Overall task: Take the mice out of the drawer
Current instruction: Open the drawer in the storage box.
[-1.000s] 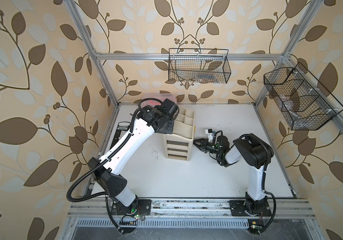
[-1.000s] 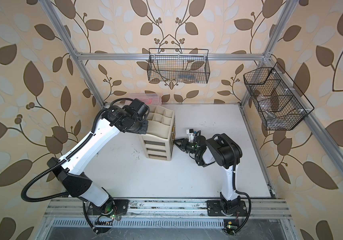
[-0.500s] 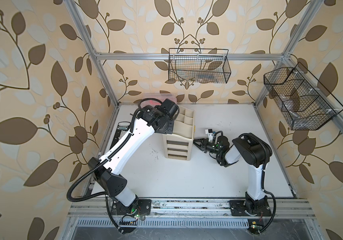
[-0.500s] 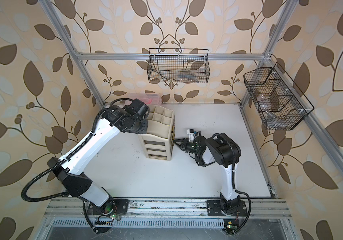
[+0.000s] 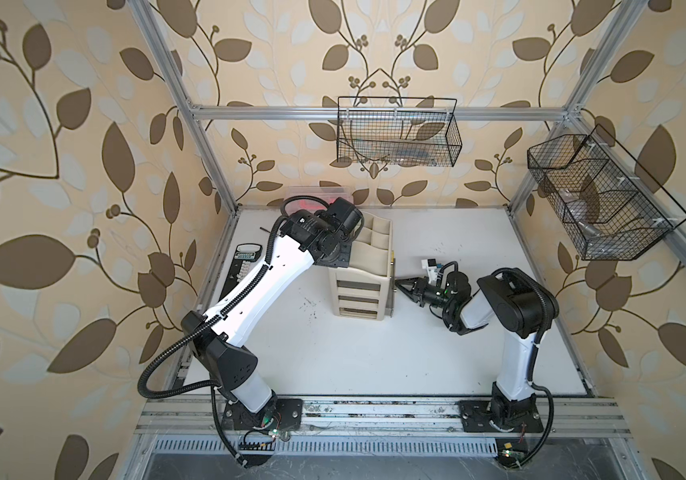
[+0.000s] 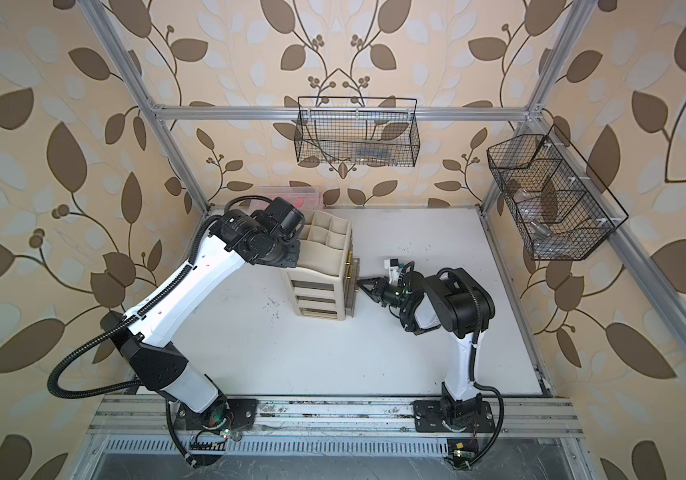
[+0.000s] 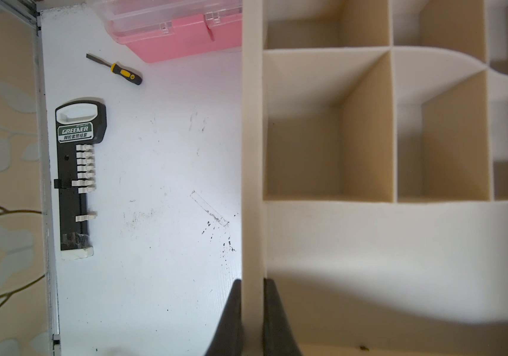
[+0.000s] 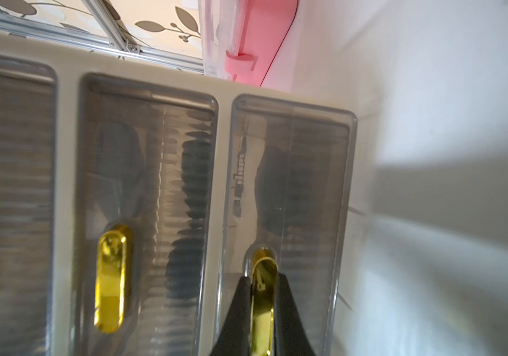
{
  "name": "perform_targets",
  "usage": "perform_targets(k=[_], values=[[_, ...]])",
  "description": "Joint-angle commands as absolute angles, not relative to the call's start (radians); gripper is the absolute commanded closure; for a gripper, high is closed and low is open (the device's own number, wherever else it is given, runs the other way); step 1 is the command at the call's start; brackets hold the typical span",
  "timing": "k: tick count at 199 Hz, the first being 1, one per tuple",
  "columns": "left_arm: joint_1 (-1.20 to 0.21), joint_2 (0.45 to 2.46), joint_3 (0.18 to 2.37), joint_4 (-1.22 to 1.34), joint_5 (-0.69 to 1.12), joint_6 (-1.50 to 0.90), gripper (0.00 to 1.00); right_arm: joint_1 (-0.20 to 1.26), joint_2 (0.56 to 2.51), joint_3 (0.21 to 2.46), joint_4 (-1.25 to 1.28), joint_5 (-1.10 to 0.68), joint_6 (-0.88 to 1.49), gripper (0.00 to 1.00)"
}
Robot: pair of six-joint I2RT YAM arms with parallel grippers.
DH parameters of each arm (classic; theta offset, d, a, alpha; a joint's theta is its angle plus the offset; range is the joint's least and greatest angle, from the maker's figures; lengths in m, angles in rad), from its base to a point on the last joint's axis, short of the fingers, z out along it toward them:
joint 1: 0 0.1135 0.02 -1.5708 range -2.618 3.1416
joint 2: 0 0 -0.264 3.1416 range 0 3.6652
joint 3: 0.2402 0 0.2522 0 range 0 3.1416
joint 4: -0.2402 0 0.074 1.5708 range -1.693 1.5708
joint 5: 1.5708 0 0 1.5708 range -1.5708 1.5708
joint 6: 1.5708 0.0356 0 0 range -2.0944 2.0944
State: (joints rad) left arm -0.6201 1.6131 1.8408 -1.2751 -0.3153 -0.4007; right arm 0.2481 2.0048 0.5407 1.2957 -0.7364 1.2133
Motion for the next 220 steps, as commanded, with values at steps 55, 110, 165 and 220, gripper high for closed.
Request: perform_targets(k=[55, 110, 165, 220], values=[[-0.584, 1.629, 1.856, -1.436, -0.528, -0.396, 1.0, 0.171, 1.931, 0.487, 1.223, -0.772, 1.103, 0.95], [-0.563, 1.624, 1.849, -1.431, -0.505, -0.372, 1.0, 0.065, 1.869, 0.434, 1.106, -0.821, 1.012, 0.96], [-0.553, 1.618, 1.832, -1.4, -0.452, -0.341, 1.0, 0.008, 1.767, 0.431, 0.889, -0.801, 0.89, 0.95], [-0.554, 1.629, 1.831, -1.378, -0.401, -0.305, 0.95, 0.006, 1.744, 0.493, 0.758, -0.798, 0.849, 0.84]])
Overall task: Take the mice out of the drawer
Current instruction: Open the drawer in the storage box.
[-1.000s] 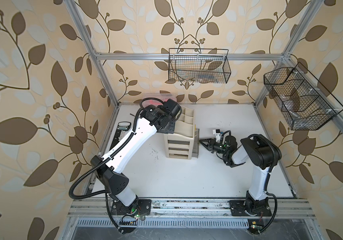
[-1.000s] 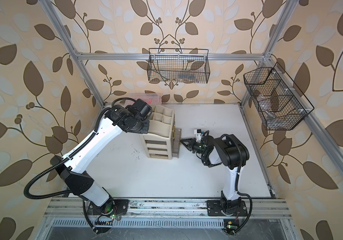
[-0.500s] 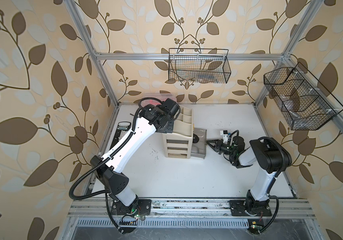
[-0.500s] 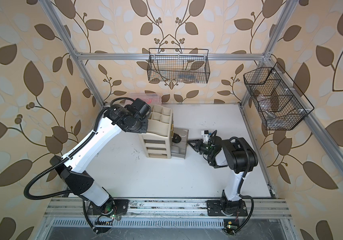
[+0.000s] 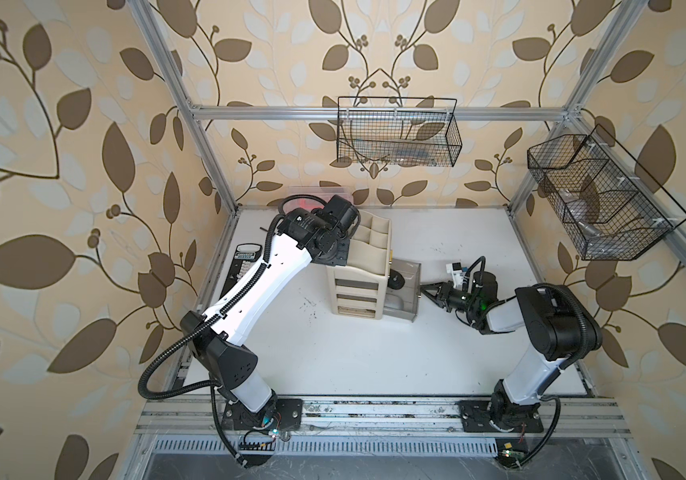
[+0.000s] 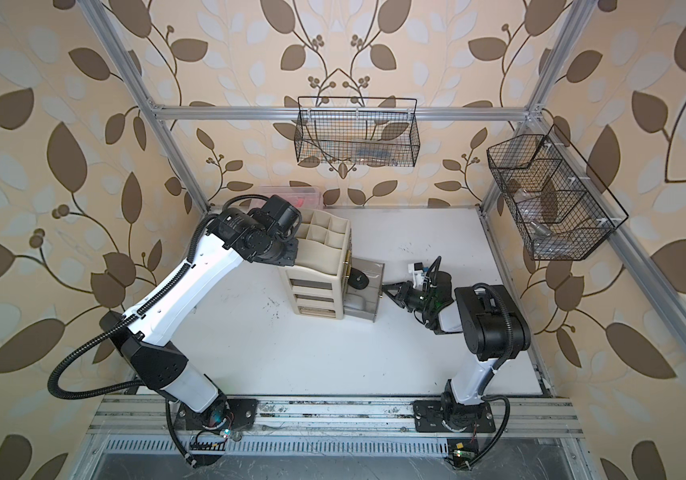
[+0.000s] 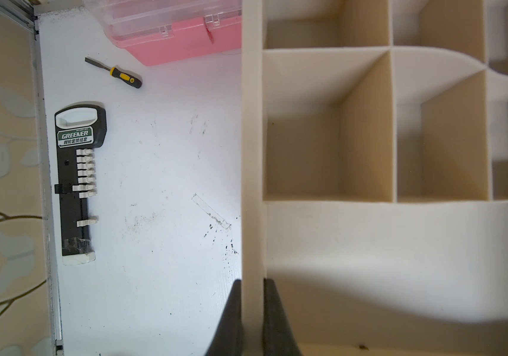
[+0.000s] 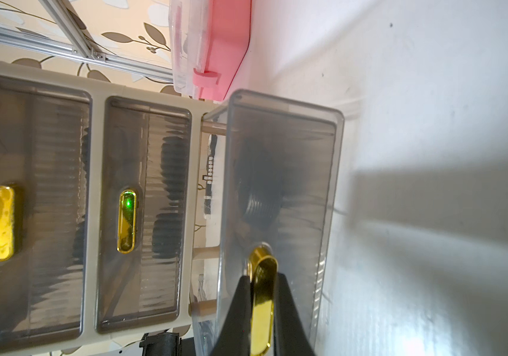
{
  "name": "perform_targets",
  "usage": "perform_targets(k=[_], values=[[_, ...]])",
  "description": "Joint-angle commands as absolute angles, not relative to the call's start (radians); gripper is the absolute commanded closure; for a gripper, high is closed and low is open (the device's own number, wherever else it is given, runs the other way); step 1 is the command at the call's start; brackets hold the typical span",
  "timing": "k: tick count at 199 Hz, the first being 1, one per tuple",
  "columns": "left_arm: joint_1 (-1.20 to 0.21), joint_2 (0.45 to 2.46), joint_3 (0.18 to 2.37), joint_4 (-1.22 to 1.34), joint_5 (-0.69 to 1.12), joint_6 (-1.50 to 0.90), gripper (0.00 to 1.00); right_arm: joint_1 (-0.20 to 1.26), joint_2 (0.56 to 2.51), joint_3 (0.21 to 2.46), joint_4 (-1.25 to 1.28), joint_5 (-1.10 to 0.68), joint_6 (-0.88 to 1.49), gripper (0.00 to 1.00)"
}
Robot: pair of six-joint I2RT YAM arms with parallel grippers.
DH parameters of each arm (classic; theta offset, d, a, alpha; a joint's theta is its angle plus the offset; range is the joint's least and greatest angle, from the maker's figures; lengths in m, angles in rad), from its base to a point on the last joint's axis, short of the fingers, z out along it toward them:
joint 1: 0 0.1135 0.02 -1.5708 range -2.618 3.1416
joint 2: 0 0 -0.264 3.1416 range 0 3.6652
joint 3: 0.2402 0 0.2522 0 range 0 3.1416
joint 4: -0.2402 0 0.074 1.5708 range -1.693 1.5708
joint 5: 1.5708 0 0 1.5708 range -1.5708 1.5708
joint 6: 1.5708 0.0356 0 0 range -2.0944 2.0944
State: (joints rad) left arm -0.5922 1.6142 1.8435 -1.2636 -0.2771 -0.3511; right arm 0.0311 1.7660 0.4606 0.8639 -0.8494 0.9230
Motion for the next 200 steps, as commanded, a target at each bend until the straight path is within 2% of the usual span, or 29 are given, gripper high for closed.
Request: perform_targets(k=[1, 9, 23, 49, 77, 108, 126, 157, 200], values=[[-0.554, 1.629, 1.831, -1.378, -0.401, -0.306, 0.95, 0.006, 1.743, 0.496, 0.753, -0.798, 0.845, 0.84], [-0.553, 1.631, 1.833, -1.378, -0.397, -0.304, 0.92, 0.008, 1.734, 0.509, 0.715, -0.793, 0.828, 0.8], [-0.552, 1.634, 1.837, -1.376, -0.389, -0.298, 0.79, 0.007, 1.703, 0.535, 0.62, -0.774, 0.778, 0.75], [-0.553, 1.634, 1.855, -1.376, -0.385, -0.297, 0.63, 0.008, 1.599, 0.576, 0.395, -0.708, 0.674, 0.62], [-0.553, 1.605, 1.862, -1.36, -0.375, -0.305, 0.5, 0.073, 1.468, 0.697, 0.024, -0.537, 0.513, 0.55], [-0.553, 1.548, 1.847, -1.328, -0.388, -0.34, 0.47, 0.226, 1.394, 0.846, -0.218, -0.333, 0.391, 0.49], [-0.553, 1.499, 1.803, -1.271, -0.365, -0.353, 0.45, 0.315, 1.439, 0.961, -0.336, -0.228, 0.3, 0.46], [-0.548, 1.468, 1.76, -1.227, -0.375, -0.374, 0.45, 0.419, 1.574, 1.108, -0.439, -0.183, 0.185, 0.41], [-0.545, 1.471, 1.728, -1.188, -0.352, -0.384, 0.48, 0.451, 1.696, 1.178, -0.43, -0.149, 0.167, 0.38]])
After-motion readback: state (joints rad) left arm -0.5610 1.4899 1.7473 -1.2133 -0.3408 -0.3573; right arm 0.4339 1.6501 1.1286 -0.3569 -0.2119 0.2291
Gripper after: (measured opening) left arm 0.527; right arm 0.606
